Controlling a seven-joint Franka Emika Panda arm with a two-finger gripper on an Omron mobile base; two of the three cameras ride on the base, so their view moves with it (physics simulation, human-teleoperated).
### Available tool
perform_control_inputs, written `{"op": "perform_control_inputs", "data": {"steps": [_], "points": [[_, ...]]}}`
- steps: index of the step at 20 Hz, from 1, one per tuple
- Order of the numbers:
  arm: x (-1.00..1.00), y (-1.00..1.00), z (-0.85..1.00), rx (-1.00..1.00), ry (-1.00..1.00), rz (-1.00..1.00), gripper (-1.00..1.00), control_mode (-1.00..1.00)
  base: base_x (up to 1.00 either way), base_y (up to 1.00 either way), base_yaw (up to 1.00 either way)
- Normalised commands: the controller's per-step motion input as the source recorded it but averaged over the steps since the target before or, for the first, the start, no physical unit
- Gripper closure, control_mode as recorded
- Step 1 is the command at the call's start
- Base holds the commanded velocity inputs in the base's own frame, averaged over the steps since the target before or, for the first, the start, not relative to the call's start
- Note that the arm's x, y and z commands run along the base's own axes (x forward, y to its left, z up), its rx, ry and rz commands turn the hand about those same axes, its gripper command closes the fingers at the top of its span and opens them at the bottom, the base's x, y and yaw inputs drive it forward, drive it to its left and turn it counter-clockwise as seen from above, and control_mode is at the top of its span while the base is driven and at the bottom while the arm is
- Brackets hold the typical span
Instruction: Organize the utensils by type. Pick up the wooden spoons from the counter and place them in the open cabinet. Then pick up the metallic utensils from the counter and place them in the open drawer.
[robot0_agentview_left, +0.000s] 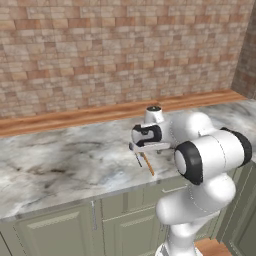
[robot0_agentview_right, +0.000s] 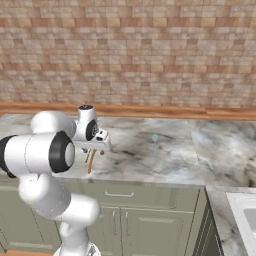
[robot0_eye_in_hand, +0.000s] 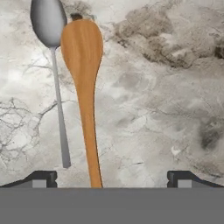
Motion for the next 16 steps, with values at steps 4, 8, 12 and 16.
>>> {"op": "perform_control_inputs", "data": {"steps": [4, 8, 12, 16], "points": [[0.14, 0.00, -0.24, -0.01, 0.08, 0.11, -1.00, -1.00, 0.00, 0.00, 0.00], [0.08, 0.00, -0.32, 0.00, 0.14, 0.08, -1.00, -1.00, 0.00, 0.00, 0.00], [0.13, 0.00, -0.35, 0.00, 0.09, 0.06, -1.00, -1.00, 0.00, 0.00, 0.00], [0.05, -0.01, -0.22, 0.00, 0.00, 0.08, -1.00, -1.00, 0.00, 0.00, 0.00]]}}
